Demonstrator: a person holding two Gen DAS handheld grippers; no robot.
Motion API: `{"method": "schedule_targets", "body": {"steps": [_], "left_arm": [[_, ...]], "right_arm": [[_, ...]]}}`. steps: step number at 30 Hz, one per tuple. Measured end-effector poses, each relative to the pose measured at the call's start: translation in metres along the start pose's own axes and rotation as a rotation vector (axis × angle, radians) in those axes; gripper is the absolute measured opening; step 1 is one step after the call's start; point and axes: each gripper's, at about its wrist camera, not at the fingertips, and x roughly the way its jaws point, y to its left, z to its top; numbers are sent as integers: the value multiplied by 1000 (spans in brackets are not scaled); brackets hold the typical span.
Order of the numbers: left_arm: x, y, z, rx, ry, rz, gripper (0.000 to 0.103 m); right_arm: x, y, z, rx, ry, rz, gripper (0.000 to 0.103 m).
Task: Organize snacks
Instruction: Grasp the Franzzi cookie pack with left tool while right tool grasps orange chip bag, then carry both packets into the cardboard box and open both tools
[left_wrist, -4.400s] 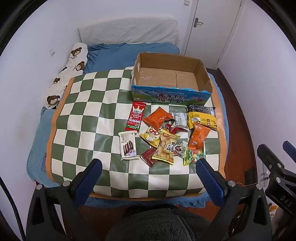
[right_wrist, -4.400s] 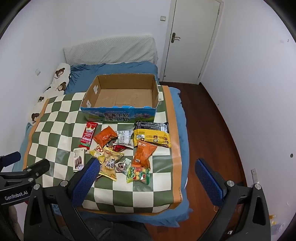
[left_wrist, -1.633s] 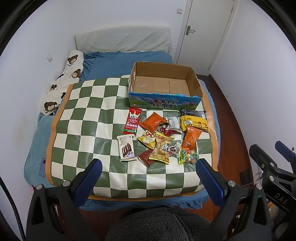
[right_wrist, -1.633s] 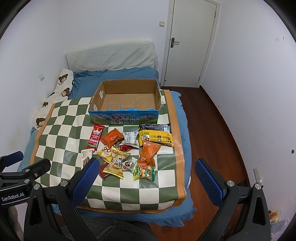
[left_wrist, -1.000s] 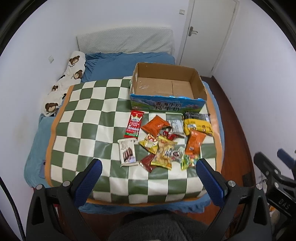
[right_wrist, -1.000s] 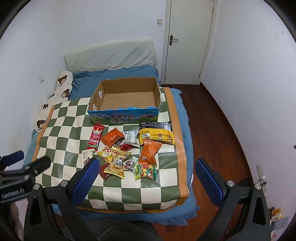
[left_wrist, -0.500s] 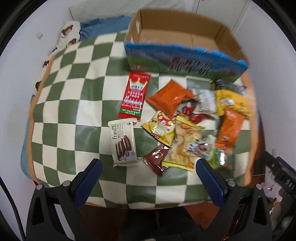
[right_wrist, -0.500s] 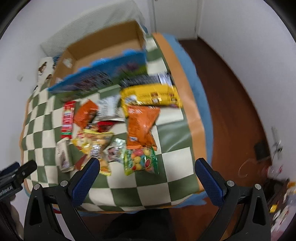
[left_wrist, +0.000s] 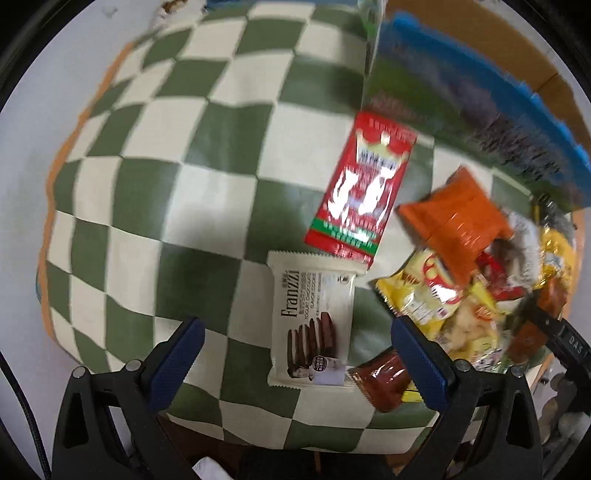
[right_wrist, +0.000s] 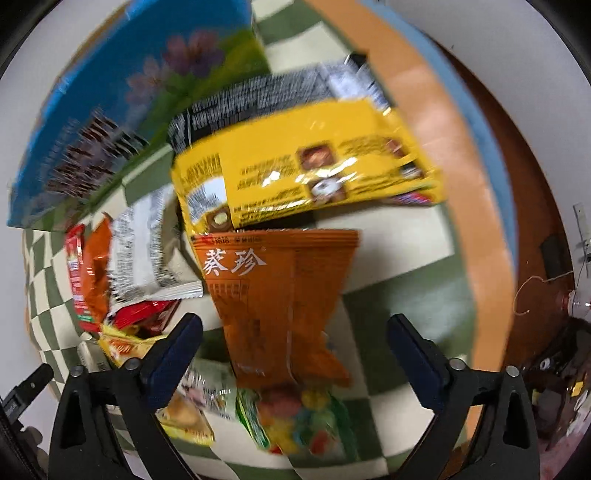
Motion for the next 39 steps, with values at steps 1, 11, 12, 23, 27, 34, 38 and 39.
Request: {"method": "schedule_targets", "body": {"steps": [1, 11, 12, 23, 27, 34, 38, 39], "left_arm": [[9, -1, -1, 3, 21, 1, 103], [75, 3, -17, -27, 94, -49, 56], [72, 5, -19, -35, 76, -50, 56], [-20, 1, -64, -60, -51, -59, 56], [-84, -8, -78, -41, -140, -131, 56], [-156, -68, 11, 47, -250, -271, 56], [-170, -104, 80, 114, -269, -294, 56], [-168, -111, 102, 131, -256, -298, 56]], "right_arm": [[9, 4, 0, -6, 16, -2, 86], [18, 12, -15, -69, -3, -31, 55], [14, 14, -15, -76, -6, -31, 54], [-42, 21, -21, -156, -44, 31, 52], [-84, 34, -31, -218, -69, 94, 52], [-152, 72, -5, -283, -106, 233, 52], [-182, 105, 36, -331, -164, 255, 52], [-187, 116, 51, -345, -180, 245, 52]]}}
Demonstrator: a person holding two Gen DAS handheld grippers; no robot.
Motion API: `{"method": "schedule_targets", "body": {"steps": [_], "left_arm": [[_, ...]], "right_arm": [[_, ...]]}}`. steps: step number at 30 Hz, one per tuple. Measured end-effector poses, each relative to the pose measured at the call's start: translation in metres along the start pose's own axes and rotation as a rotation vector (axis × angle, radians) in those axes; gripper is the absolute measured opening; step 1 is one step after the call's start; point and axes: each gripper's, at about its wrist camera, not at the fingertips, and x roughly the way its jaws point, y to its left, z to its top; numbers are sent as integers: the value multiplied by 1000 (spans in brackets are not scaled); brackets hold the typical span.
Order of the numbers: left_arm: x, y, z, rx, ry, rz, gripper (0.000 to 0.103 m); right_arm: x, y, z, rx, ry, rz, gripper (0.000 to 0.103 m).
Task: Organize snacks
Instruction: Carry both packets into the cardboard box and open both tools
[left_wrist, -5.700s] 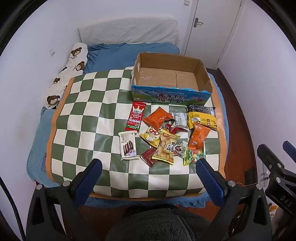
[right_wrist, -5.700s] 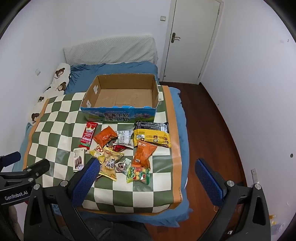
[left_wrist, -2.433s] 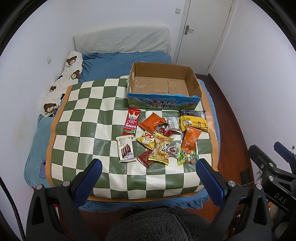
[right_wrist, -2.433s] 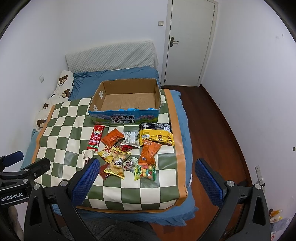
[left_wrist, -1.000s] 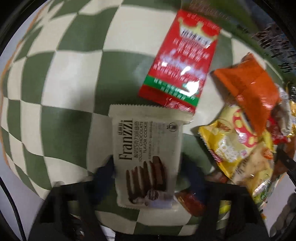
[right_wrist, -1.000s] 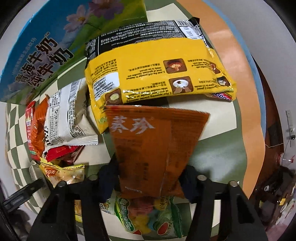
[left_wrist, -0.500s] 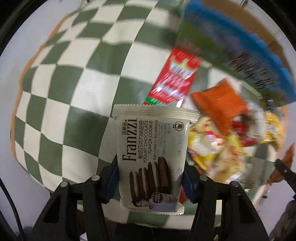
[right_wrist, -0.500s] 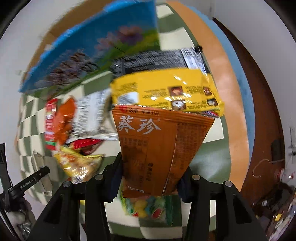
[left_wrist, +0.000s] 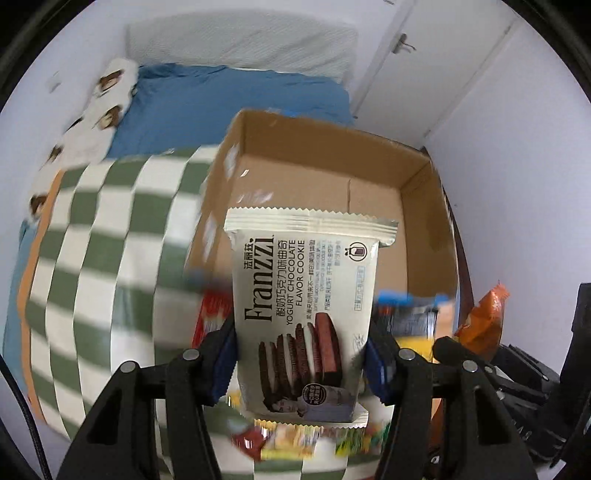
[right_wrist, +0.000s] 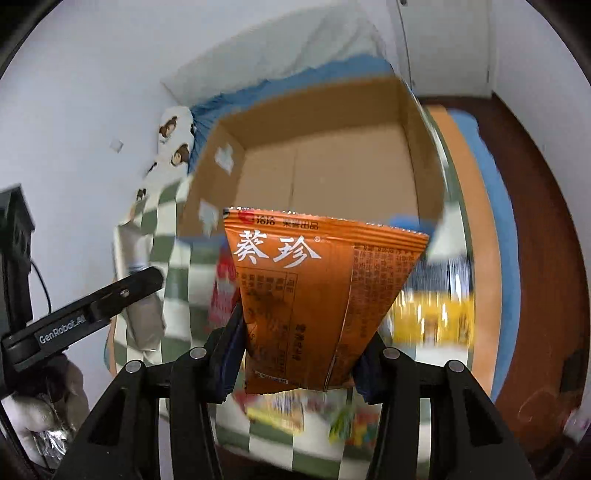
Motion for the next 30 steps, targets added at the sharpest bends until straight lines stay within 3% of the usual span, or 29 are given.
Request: {"method": "schedule_targets", "body": {"steps": [6, 11, 18, 23, 27, 28, 30], "left_arm": [[63, 8, 90, 22, 91, 6, 56], [126, 13, 142, 10, 191, 16, 56], [180, 6, 158, 30, 285, 38, 56], [193, 4, 155, 33, 314, 39, 56], [200, 5, 173, 27, 320, 62, 58], [201, 7, 172, 18, 323, 50, 59], [203, 6, 175, 19, 319, 68, 74]], "right_arm": [[42, 2, 89, -7, 27, -42, 52], [112, -10, 153, 2, 95, -89, 52], [187, -41, 198, 20, 208, -136, 52], [212, -61, 208, 26, 251, -151, 52], [223, -72, 215, 23, 257, -156, 52], [228, -69, 219, 21, 258, -157, 53], [236, -68, 225, 16, 269, -154, 58]]}}
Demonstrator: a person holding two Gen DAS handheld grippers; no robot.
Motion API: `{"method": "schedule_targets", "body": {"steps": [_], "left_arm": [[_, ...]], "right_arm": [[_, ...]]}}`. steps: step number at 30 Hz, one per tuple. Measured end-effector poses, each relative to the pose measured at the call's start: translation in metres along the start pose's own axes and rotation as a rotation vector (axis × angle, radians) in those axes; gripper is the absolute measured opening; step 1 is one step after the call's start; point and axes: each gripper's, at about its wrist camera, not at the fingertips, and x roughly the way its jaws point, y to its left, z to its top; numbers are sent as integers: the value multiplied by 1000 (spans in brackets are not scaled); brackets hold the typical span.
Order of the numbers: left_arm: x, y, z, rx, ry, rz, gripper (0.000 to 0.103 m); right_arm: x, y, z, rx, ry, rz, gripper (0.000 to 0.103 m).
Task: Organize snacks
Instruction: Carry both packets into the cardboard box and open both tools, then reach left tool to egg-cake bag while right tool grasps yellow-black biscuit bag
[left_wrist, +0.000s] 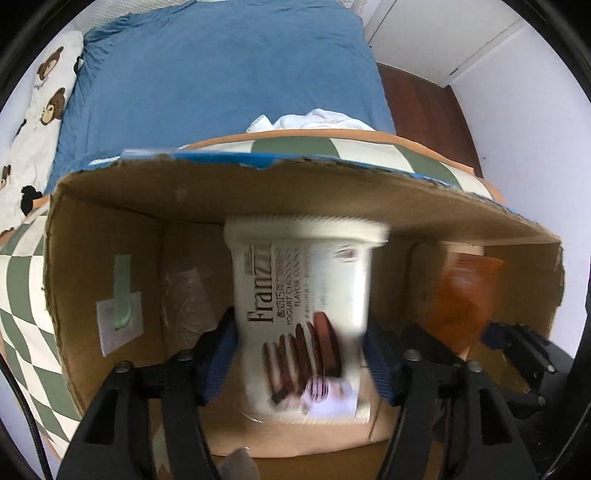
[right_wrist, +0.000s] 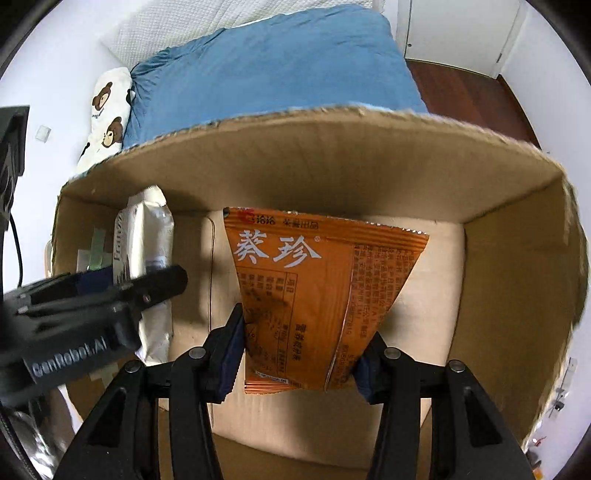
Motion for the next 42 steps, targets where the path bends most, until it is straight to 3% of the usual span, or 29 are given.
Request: {"method": "schedule_targets", "body": {"steps": [1, 3, 9, 14, 26, 34, 42], "left_arm": [[0, 2, -1, -4, -1, 2, 87], [-4, 5, -2, -4, -11, 6, 90], [-21, 8, -14, 8, -41, -12, 90], [-41, 13, -35, 14, -96, -9, 90], [-123, 22, -137, 73, -382, 70, 90], [-164, 14, -193, 121, -520, 90, 90], [-194, 6, -240, 126, -609, 118, 90]], "right_arm": [[3, -2, 4, -5, 16, 2, 78], [7, -7, 5, 1, 36, -3, 97], [2, -14, 2, 20, 20, -15, 97], [-12, 2, -16, 25, -20, -21, 98], [-84, 34, -107, 24, -257, -133, 98], [-145, 57, -172, 21, -434, -180, 98], [-191, 72, -226, 11, -532, -172, 98]]}}
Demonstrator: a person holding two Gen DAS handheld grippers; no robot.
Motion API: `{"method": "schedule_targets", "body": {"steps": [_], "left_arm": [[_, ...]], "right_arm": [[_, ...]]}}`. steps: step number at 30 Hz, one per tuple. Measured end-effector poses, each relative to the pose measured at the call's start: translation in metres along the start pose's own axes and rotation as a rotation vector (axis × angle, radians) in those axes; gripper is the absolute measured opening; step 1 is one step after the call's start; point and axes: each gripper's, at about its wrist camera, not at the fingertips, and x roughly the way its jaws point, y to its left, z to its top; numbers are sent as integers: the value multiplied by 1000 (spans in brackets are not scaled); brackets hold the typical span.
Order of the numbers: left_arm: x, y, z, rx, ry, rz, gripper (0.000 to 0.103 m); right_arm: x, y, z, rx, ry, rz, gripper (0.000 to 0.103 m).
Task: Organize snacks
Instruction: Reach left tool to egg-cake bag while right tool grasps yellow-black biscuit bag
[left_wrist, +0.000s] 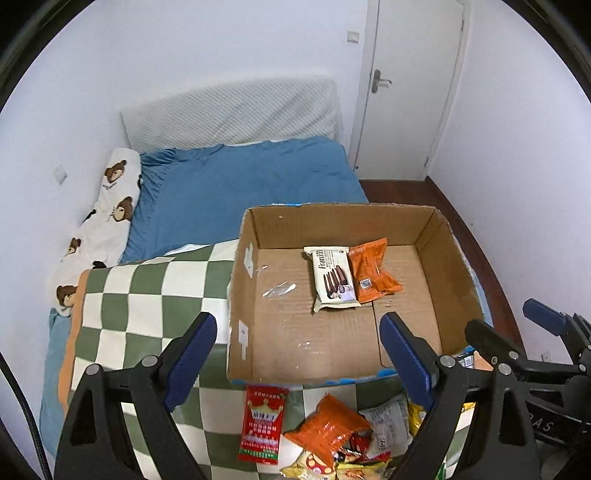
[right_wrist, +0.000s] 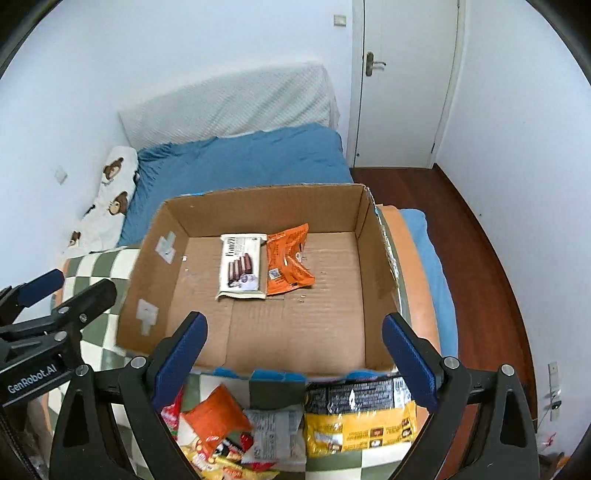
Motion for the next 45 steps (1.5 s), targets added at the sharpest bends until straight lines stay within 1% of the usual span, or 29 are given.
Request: {"method": "schedule_targets", "body": {"steps": [3, 6, 7, 9, 11, 14, 17, 19, 21, 23, 24, 25, 27, 29, 32, 33, 34, 35, 36, 37, 38, 39, 40, 41, 42, 43, 44, 45], "left_arm": [[-20, -2, -9, -21, -23, 14, 90], [-32, -5, -23, -48, -18, 36, 90], [-32, -6, -28, -58, -14, 40, 90], [-29, -7, -41, -91, 11, 48, 90], [-16, -9, -58, -117, 54, 65, 90], [10, -14, -83, -121, 113, 100, 90], [38, -20, -109, -126, 196, 134, 90], [52, -22, -124, -145, 244, 132, 90], [62, -25, -137, -141, 274, 153, 90], [70, -27, -149, -136, 304, 162, 90], [73, -29, -153, -134, 317, 167, 90], [75, -29, -157, -133, 328, 169, 90], [77, -30, -162, -132, 340, 169, 90], [77, -31, -167, -127, 356, 166, 90], [74, -29, -174, -113, 363, 170, 90], [74, -27, -177, -109, 367, 175, 90], [74, -24, -179, -110, 371, 178, 90], [74, -21, -182, -113, 377, 181, 90], [76, -19, -185, -116, 386, 183, 90], [77, -18, -187, -117, 395, 187, 90], [80, -16, -191, -120, 409, 194, 90], [82, -16, -194, -124, 417, 192, 90], [83, -16, -196, -128, 423, 190, 90], [85, -17, -199, -138, 429, 190, 90], [87, -17, -200, -143, 433, 190, 90], [90, -18, -202, -154, 441, 183, 90], [93, -19, -205, -170, 457, 172, 90], [96, -20, -207, -180, 468, 163, 90]], "right_arm": [[-21, -2, -9, 5, -32, 26, 98], [-36, -9, -17, 24, -43, 67, 98], [-40, -14, -22, 38, -40, 85, 98], [-40, -32, -33, 92, -5, 127, 98], [-32, -51, -45, 148, 36, 165, 98], [-1, -93, -65, 237, 122, 184, 98], [49, -129, -81, 289, 227, 176, 98], [87, -153, -93, 343, 290, 199, 98], [115, -166, -102, 373, 325, 204, 97], [139, -177, -115, 392, 349, 204, 93], [149, -180, -124, 404, 365, 206, 85], [155, -182, -132, 414, 381, 216, 79], [158, -179, -149, 419, 409, 225, 79], [147, -168, -166, 393, 425, 256, 79], [127, -141, -190, 302, 507, 328, 81], [121, -132, -192, 243, 531, 343, 86], [112, -121, -190, 134, 537, 310, 92], [106, -114, -184, 41, 510, 280, 94], [103, -108, -176, -47, 472, 255, 97], [101, -99, -165, -191, 418, 204, 97], [103, -93, -157, -290, 384, 157, 97], [109, -88, -149, -371, 370, 125, 97], [119, -83, -142, -463, 379, 112, 97], [132, -81, -135, -525, 400, 112, 97], [143, -80, -122, -545, 413, 120, 97], [154, -82, -108, -540, 421, 147, 97], [166, -87, -101, -512, 445, 197, 97], [175, -90, -97, -488, 462, 226, 97]]}}
